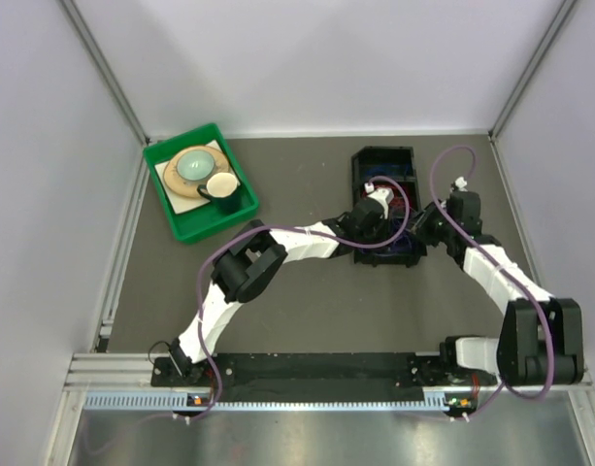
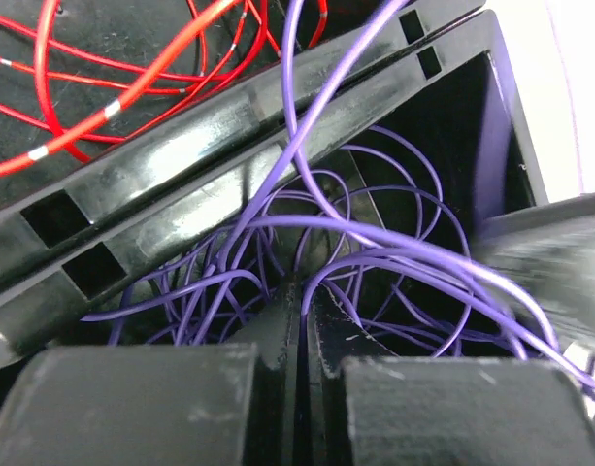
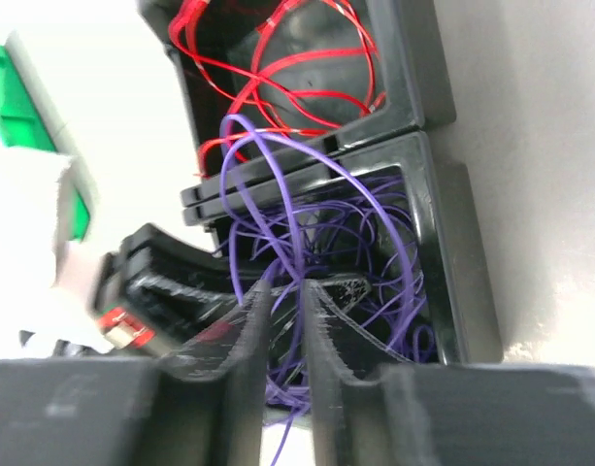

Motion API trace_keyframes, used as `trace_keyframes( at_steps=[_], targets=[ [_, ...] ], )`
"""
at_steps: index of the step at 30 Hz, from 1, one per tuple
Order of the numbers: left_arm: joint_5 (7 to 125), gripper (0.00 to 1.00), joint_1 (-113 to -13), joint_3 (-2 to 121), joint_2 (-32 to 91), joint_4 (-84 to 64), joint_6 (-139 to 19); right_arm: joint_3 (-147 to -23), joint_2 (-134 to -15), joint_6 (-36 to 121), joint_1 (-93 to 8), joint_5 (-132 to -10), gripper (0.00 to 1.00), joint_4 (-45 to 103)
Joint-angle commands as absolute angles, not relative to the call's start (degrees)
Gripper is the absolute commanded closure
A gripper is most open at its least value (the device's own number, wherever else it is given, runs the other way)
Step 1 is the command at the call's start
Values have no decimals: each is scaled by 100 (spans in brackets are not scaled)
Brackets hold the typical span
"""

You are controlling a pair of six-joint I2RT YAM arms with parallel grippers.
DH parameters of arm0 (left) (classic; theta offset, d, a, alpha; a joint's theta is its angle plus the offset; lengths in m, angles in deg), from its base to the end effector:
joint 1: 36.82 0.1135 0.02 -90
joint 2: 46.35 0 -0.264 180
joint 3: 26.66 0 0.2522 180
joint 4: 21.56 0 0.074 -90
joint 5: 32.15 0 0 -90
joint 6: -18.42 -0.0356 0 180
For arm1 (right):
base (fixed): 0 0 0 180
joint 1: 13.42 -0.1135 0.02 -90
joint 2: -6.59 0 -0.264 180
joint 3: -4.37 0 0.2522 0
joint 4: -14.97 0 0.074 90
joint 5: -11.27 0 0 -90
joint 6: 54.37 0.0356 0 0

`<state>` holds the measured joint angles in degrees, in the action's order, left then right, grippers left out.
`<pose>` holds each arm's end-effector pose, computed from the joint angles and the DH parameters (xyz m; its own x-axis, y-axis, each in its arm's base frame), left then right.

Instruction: Untangle the cables

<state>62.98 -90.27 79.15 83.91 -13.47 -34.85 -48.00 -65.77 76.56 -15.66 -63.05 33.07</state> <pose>0.3026 -0.4136 0.1517 -0.7621 0.0278 -0.6469 0.4857 0.6853 -0.5427 0.2616 0.0199 0.2121 -0.6296 0.6066 -0.4854 0.2148 0.7364 0.6416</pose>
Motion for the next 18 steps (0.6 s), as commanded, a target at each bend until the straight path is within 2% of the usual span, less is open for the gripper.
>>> trace_keyframes(
  at_steps=[1,4,11,16,18],
  targets=[
    [6383,100,-9009,8018,8426,-1395,-3634,-4841,-5890,7509,-1580,-6616,75,3505],
    [6488,100,-8982,7939,8443,-1447,-3599,-4920,-5652,7422,-1562,-6695,72,3734],
    [6515,100,-8965,7912,8364,-1439,-3608,-5079,-5309,7193,-1545,-6880,53,4095],
    [6603,100,-8929,7929,8364,-1439,-3573,-5157,-5554,7114,-1562,-6258,59,3937],
    [6638,100,-8921,7938,8356,-1439,-3555,-5132,-5774,7114,-1676,-6142,65,3893]
  ],
)
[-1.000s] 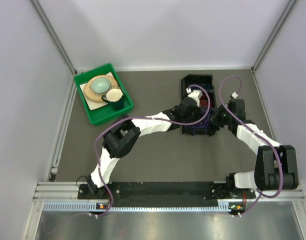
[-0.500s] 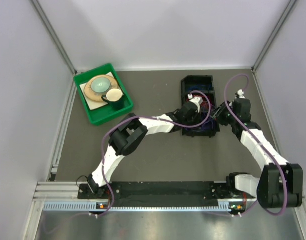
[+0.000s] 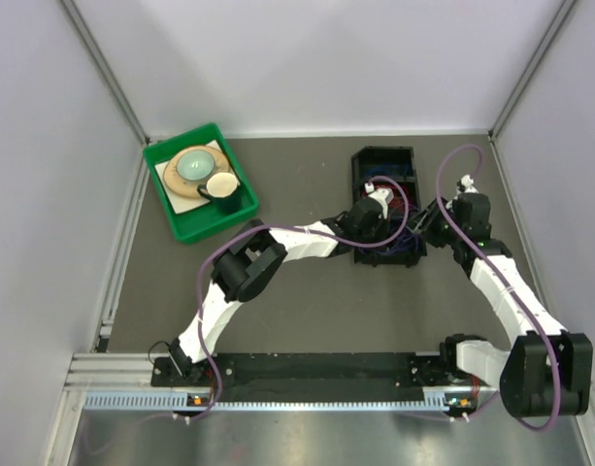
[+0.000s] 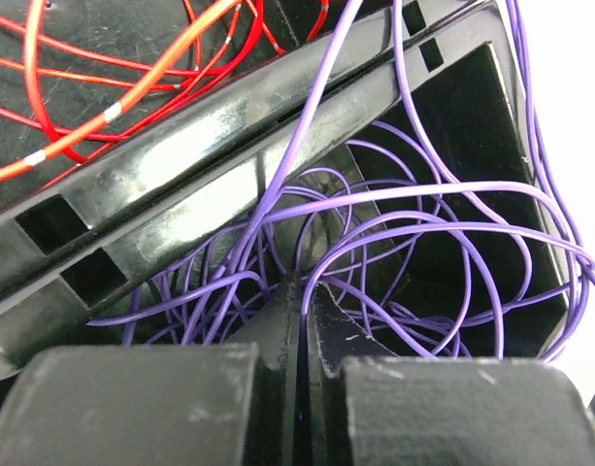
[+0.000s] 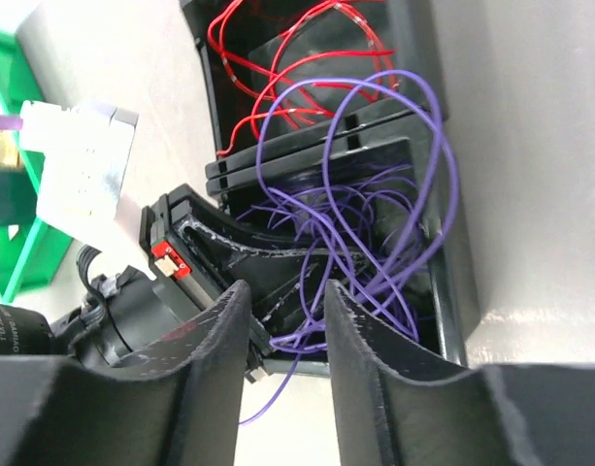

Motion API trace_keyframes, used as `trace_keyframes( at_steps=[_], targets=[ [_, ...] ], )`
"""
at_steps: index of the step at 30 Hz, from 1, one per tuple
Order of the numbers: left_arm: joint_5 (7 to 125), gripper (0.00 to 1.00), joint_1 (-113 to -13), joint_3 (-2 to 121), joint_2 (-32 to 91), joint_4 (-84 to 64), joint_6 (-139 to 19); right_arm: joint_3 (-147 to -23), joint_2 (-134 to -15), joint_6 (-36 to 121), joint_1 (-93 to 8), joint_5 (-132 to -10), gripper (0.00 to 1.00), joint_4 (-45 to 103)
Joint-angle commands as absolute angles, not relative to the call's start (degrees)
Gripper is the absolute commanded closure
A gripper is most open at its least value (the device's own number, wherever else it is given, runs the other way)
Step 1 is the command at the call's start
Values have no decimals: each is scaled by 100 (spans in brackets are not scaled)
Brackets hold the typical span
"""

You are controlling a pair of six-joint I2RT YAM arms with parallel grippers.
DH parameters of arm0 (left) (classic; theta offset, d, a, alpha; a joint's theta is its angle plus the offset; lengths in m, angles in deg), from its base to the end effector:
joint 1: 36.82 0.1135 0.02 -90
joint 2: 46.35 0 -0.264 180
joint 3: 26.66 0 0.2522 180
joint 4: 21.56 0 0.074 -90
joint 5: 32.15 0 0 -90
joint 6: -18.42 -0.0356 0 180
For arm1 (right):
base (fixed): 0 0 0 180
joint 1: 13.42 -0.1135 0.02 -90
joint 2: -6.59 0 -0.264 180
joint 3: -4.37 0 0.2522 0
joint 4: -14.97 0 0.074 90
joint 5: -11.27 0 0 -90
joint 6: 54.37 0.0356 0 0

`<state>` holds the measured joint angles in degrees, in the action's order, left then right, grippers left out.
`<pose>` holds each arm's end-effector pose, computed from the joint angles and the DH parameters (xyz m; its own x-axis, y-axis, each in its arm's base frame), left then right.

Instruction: Untangle the cables

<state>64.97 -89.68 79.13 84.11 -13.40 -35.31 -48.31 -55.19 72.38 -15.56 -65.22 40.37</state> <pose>0.3058 -0.4111 0.1498 -0.7691 0.0431 -0.6377 0.4948 0.6718 -0.5513 0.2332 0.0170 0.2447 -0.5904 0.5601 -0.5812 0.1554 0.7854 0.5991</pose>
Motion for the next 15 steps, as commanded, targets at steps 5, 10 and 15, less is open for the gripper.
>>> trace_keyframes(
  at_steps=[5,10,15],
  targets=[
    [6673,100,-8921,7956,8364,-1456,-3529,-4930,-6046,7131,-1703,-6011,56,3647],
    [6743,100,-8912,8000,8364,-1430,-3485,-4868,-6442,7131,-1817,-5835,68,3445],
    [6778,100,-8912,8017,8347,-1404,-3449,-4885,-6820,7167,-1835,-5826,100,3208]
  ],
)
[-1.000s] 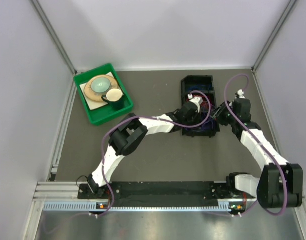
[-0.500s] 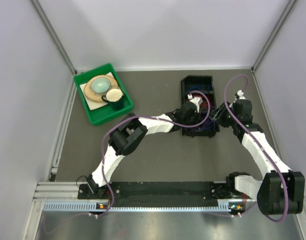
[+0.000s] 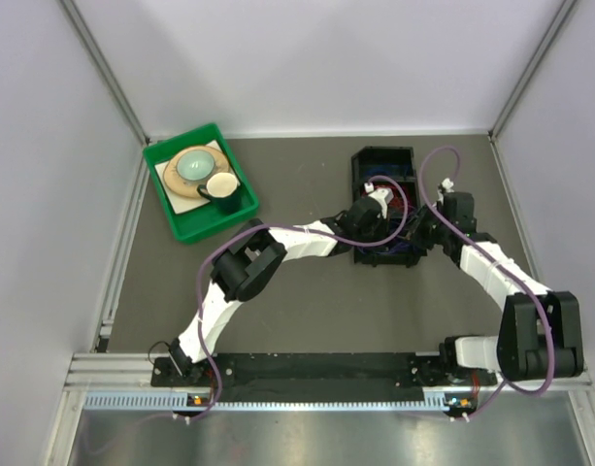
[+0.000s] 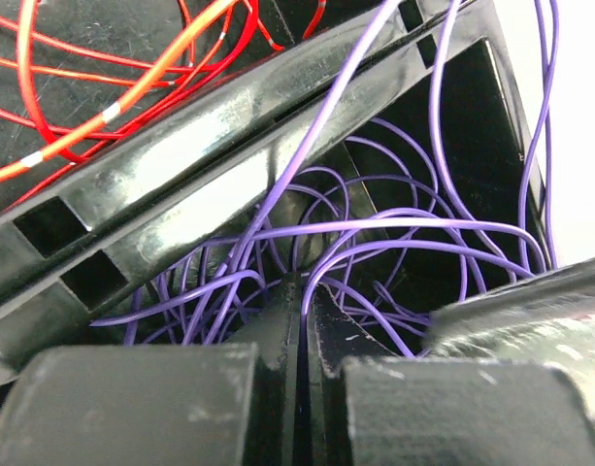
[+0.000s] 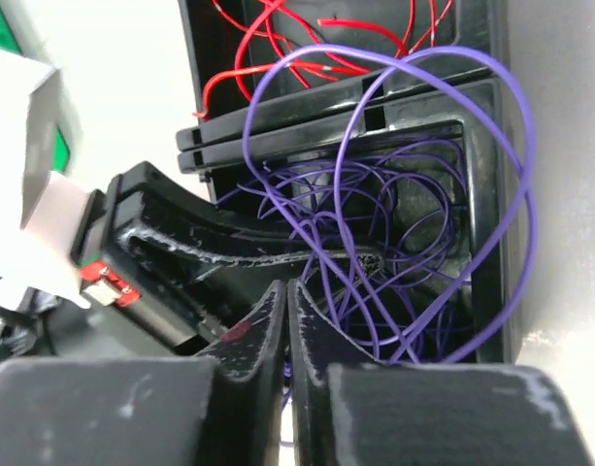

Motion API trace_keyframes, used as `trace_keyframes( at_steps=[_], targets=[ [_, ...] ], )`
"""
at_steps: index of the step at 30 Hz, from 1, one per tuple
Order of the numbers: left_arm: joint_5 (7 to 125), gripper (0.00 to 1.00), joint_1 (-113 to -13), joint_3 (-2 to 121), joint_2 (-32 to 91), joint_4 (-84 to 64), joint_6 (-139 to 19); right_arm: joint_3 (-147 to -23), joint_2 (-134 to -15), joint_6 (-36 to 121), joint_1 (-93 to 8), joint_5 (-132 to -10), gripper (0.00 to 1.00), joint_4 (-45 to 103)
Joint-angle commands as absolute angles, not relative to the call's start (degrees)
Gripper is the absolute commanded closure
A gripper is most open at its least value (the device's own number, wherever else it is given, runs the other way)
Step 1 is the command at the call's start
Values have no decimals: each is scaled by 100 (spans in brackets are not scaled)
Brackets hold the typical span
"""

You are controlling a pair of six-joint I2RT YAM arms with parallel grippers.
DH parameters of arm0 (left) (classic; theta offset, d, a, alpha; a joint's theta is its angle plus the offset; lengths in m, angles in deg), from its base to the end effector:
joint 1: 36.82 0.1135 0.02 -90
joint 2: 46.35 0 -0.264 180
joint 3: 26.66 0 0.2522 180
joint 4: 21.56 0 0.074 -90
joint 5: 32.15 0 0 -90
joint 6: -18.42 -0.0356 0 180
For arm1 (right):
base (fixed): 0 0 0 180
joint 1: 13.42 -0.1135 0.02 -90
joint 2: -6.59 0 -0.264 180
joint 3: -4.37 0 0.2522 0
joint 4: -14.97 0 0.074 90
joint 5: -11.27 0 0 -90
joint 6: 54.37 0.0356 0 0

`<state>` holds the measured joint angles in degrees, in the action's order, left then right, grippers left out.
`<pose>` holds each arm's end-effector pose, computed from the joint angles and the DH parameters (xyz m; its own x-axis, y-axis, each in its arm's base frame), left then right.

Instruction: Untangle the cables

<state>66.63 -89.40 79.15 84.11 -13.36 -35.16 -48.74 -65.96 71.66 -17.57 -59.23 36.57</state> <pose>0.3070 -0.4101 0.1500 -0.7775 0.0506 -0.6269 0.4986 0.6571 -0.5654 0.2582 0.0307 0.2108 -0.7174 0.5039 -0.4811 0.1270 0.7735 0.6209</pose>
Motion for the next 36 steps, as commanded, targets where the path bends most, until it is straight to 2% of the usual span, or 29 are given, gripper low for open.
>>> trace_keyframes(
  at_steps=[1,8,10,11,12,15,22,27,36],
  targets=[
    [6778,100,-8912,8017,8338,-1404,-3441,-4912,-6968,7167,-1826,-5843,100,3181],
    [6735,99,-8886,8017,8162,-1351,-3397,-4842,-7496,7263,-1826,-6107,100,2918],
    [6761,93,-8877,8061,8110,-1272,-3414,-4833,-7567,7298,-1826,-6142,100,2908],
    [6761,88,-8877,8070,8092,-1237,-3423,-4824,-7585,7307,-1826,-6142,100,2908],
    [6735,77,-8877,8053,8031,-1228,-3423,-4833,-7620,7316,-1826,-6151,100,2917],
    [6673,65,-8877,8044,7890,-1193,-3476,-4885,-7673,7307,-1826,-6221,100,2908],
    [6541,64,-8877,8035,7459,-1079,-3713,-4973,-7805,7254,-1835,-6300,100,2970],
    [6445,58,-8877,8132,7266,-850,-3889,-5008,-7840,7237,-1826,-6344,100,3031],
    [6427,59,-8877,7912,6950,-920,-3889,-5044,-7814,7255,-1843,-6370,100,3075]
  ],
)
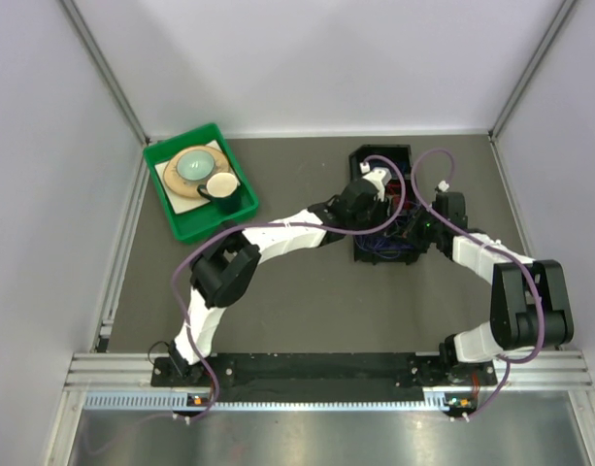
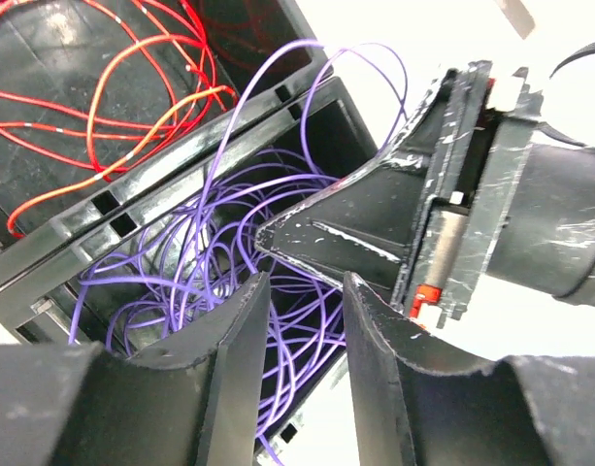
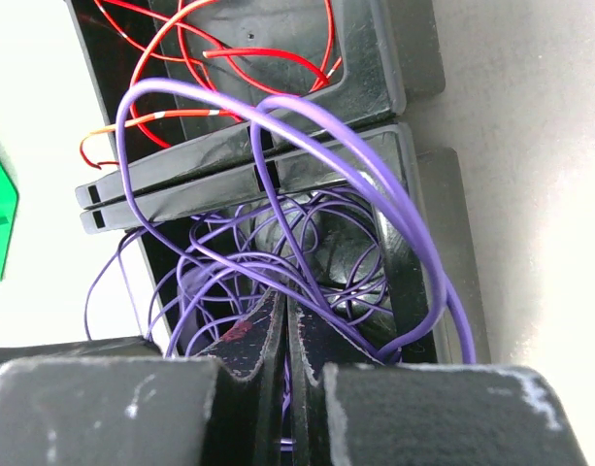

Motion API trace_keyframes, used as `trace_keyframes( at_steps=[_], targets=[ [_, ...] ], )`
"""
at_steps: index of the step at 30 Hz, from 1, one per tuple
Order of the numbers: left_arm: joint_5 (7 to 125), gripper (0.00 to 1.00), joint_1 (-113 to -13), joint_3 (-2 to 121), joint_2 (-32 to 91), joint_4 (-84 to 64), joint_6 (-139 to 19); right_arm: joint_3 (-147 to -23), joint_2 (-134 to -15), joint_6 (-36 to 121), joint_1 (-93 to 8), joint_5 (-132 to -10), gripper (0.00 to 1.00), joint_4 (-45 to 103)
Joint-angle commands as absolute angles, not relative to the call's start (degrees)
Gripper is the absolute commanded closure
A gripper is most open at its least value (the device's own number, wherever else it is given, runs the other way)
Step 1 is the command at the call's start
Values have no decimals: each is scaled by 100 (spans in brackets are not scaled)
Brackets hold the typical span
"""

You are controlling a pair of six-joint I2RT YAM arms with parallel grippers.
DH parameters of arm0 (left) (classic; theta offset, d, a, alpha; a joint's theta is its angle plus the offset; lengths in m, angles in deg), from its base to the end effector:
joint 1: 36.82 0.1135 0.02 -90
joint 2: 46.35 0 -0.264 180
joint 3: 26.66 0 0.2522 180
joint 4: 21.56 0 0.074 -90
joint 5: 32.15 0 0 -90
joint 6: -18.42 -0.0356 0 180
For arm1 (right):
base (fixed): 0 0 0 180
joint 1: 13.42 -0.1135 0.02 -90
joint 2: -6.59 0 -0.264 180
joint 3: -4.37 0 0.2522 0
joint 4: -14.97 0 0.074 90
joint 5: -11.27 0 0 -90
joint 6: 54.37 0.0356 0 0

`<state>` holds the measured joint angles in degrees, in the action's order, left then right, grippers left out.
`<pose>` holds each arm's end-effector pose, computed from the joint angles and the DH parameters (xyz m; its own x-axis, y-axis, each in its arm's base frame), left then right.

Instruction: Untangle the cables

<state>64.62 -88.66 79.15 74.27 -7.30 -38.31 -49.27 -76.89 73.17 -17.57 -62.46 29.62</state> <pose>0.3018 -0.3909 0.2231 -0.7143 0.0273 -0.6993 0.5414 0.6548 -0.5274 0.2845 0.0306 0.1745 -0.7180 0.5344 -0.4460 0.2127 0.7786 0.5903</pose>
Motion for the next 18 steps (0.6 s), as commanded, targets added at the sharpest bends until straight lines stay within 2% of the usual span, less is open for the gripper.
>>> trace_keyframes(
  at_steps=[1,11,16,18],
  targets=[
    [6401,59,-8859,7868,6906,-955,-3872,-5044,-7805,7246,-1826,-6371,100,3084],
    [6409,60,-8525,7200,6001,-1333,-3564,-5096,-7717,7211,-1835,-6344,100,3146],
    [6523,61,-8262,6771,5588,-1509,-3318,-5096,-7271,7202,-1826,-6370,100,3181],
    [6489,61,-8191,6656,5464,-1527,-3291,-5096,-7059,7158,-1835,-6441,90,3294]
  ],
)
